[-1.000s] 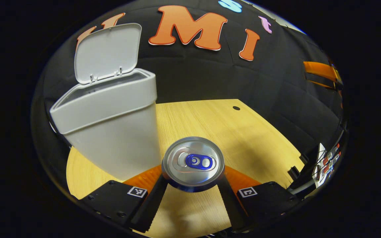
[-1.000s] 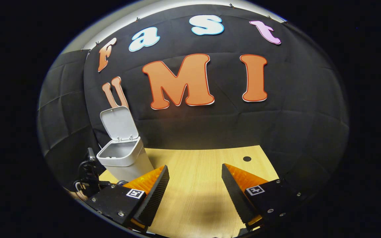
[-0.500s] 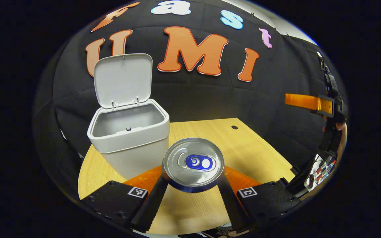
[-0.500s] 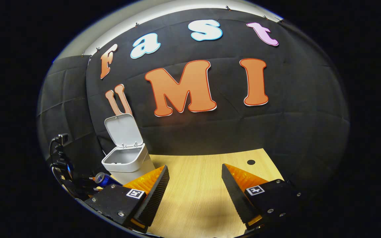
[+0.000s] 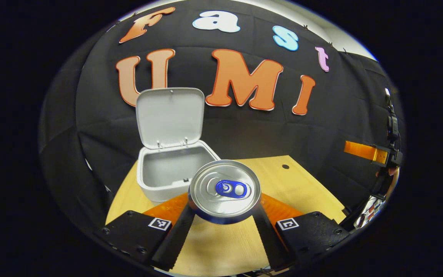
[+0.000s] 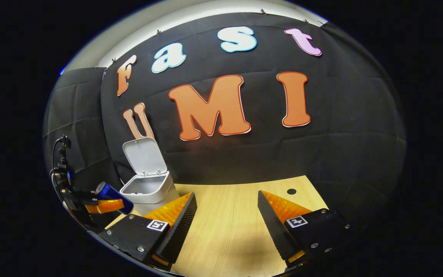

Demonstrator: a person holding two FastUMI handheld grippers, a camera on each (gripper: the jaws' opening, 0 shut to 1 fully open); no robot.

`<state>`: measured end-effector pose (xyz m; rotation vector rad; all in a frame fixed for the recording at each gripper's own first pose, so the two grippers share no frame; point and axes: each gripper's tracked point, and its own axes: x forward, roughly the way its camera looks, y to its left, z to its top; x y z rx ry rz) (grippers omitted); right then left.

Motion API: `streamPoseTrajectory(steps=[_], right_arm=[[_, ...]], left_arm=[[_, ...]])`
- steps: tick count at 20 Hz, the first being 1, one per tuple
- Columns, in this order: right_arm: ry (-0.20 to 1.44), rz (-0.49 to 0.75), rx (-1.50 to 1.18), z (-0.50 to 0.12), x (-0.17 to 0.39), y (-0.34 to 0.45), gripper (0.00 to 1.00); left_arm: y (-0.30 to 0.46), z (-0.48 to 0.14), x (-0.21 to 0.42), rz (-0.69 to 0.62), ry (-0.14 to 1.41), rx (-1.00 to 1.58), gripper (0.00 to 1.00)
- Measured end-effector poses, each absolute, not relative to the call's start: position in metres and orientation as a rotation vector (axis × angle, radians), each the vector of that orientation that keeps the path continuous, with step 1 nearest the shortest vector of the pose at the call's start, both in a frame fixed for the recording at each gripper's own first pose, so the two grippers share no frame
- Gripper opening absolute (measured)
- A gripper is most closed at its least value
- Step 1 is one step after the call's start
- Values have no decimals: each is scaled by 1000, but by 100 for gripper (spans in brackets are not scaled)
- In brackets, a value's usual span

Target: Press the lid of the desktop garbage bin to open it, pick up the crumpled paper on the desktop and throw it into the bin, then pick up the pop can on the desktop and drop it into the bin, and finally close the garbage bin lid.

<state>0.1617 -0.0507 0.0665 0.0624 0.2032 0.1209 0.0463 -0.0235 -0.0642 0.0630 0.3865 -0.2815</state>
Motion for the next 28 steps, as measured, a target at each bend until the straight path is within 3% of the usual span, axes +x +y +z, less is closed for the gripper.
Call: streamPoseTrajectory(steps=[2,3,5,7,8,13,14,15,21,24,28], right_arm=[[203,115,76,64,164,-54,95],[203,113,83,62,164,-55,100],[207,108,91,60,165,-57,95],[207,101,86,60,166,-61,100],[207,95,84,60,166,-63,95],[221,75,85,57,169,-68,95],[223,75,82,56,169,-67,100],[226,73,78,55,170,-67,95],[245,55,74,49,170,-73,95],[256,49,78,46,170,-74,95],[259,62,73,45,172,-68,95]], left_arm=[[-5,-49,61,-237,343,93,84],[3,-39,71,-217,321,107,84],[16,-21,88,-187,282,113,84],[25,-9,111,-165,239,83,84],[28,-6,122,-160,227,70,83],[31,-16,172,-142,219,74,83],[29,-21,178,-147,227,64,83],[26,-28,184,-153,244,55,83],[36,-45,204,-96,286,33,85],[35,-42,202,-101,272,52,96],[29,-35,200,-119,258,48,96]])
